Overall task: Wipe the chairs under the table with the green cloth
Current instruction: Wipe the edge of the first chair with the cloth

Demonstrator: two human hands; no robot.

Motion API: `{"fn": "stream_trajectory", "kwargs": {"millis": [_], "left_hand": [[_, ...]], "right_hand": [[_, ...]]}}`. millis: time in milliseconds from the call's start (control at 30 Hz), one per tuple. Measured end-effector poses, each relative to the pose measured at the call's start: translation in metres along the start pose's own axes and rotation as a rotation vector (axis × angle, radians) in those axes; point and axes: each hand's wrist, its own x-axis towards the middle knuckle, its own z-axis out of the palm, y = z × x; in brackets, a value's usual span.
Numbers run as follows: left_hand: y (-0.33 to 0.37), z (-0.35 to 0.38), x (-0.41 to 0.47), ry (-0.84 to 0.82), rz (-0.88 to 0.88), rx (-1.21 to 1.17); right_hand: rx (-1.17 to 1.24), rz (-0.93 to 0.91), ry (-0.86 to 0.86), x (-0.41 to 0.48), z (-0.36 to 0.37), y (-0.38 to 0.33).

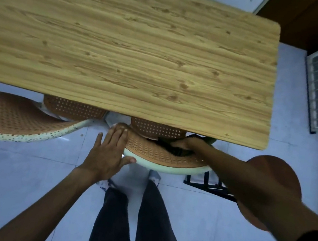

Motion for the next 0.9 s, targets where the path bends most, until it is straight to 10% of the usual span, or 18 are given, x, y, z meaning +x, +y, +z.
{"fn": "stream_trajectory", "kwargs": {"millis": [167,533,800,900], "left_hand": [[0.0,-0.004,-0.002,-0.02,0.009,-0.022],[0.002,0.004,0.001,-0.053,-0.038,-0.052],[0.003,0.002,0.0,-0.032,-0.008,-0.013],[0.002,0.002,0.0,-0.022,-0.018,-0.034]], "right_hand": [[-0.622,-0.326,-0.027,-0.048,0.011,0.023],[0.247,-0.415,-0.221,-0.046,0.07,-0.089],[0.475,-0.111,0.146,0.007,0.035,0.001],[0.089,-0.107,0.087,-0.008,0.001,0.018]]}}
